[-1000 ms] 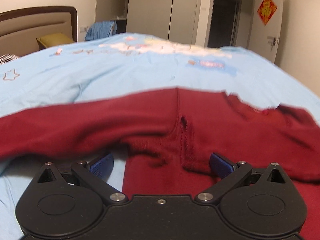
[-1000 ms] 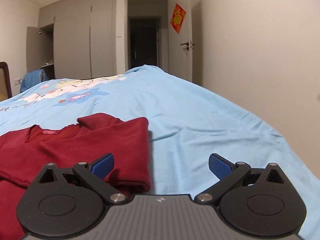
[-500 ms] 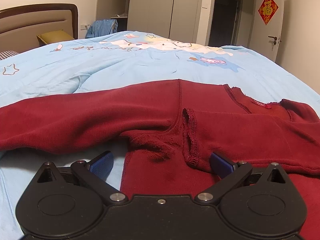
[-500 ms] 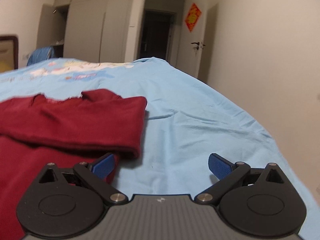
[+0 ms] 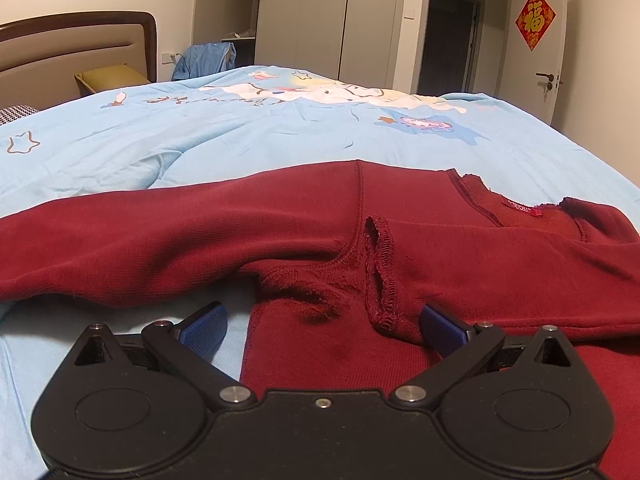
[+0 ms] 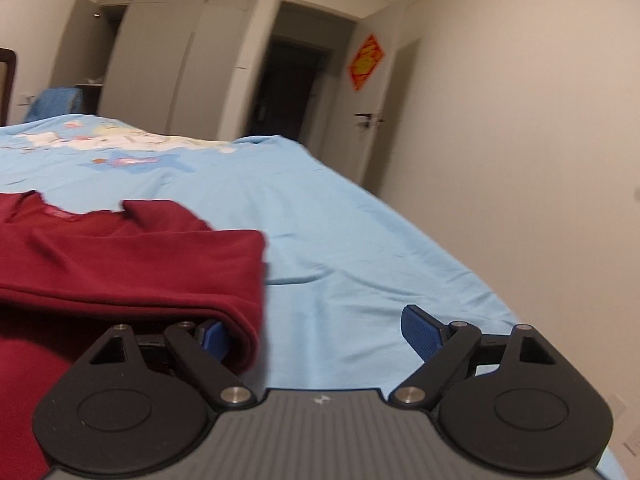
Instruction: Fold small clothes
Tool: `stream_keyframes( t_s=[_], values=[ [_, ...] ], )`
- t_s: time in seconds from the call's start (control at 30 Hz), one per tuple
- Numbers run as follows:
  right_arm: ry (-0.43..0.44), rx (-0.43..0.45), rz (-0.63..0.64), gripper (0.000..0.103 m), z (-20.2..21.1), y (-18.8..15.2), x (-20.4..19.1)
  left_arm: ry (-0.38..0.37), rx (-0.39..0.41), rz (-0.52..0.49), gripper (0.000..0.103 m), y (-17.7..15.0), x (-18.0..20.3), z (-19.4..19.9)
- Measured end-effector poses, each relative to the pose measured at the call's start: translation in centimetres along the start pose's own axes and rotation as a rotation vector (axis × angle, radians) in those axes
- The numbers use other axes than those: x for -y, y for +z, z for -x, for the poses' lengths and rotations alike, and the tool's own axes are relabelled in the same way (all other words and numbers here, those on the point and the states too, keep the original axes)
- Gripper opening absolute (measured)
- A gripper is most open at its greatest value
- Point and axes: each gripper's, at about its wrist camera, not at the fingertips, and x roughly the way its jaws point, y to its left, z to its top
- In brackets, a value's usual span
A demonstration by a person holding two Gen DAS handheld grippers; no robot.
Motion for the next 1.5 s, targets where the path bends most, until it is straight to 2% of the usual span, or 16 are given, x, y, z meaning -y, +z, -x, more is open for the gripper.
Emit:
stream_keyframes(
  t_s=[0.23,0.43,0.63,0.87,0.93,1.03,1.17,1.3,1.43,1.5],
  values=[
    [-0.068,0.008,0.060,0.094,0.5,-1.4,0.2,-0.002,0.002,0.000,0.103,0.0,0.0,0.1],
    [-0.059,-0.043,0.066,0.097,-0.5,-1.7,0.0,-0.002,0.003,0.001,0.103,0.0,0.0,0.1],
    [0.020,-0.062,0.076,0.101,1.6,-1.1,0.3,-0.035,-0.028,0.018,0.102,0.8,-0.7,0.9],
    [0.153,-0.032,0.115,0.103,7.2,-1.0,0.0,-0.068,-0.033,0.067,0.102,1.6,-4.3,6.8],
    [0.207,-0.017,0.112,0.103,8.8,-1.0,-0.4,-0.039,-0.028,0.084,0.102,1.4,-6.5,8.4],
    [0.311,-0.013,0.100,0.103,11.0,-1.3,-1.5,0.034,-0.038,0.154,0.102,0.9,-11.1,10.1],
    [0.415,-0.009,0.112,0.103,13.2,-1.9,-3.9,0.113,-0.037,0.326,0.102,0.3,-18.4,11.6],
    [0.459,0.020,0.162,0.103,14.7,-2.4,-6.0,0.154,-0.008,0.504,0.102,-0.2,-24.2,11.9],
    [0.462,0.045,0.218,0.103,15.6,-2.8,-7.3,0.159,0.063,0.618,0.102,-0.3,-26.7,11.7],
    [0.464,0.040,0.231,0.103,15.8,-3.1,-7.6,0.185,0.090,0.687,0.098,-0.3,-27.3,11.4]
  ],
)
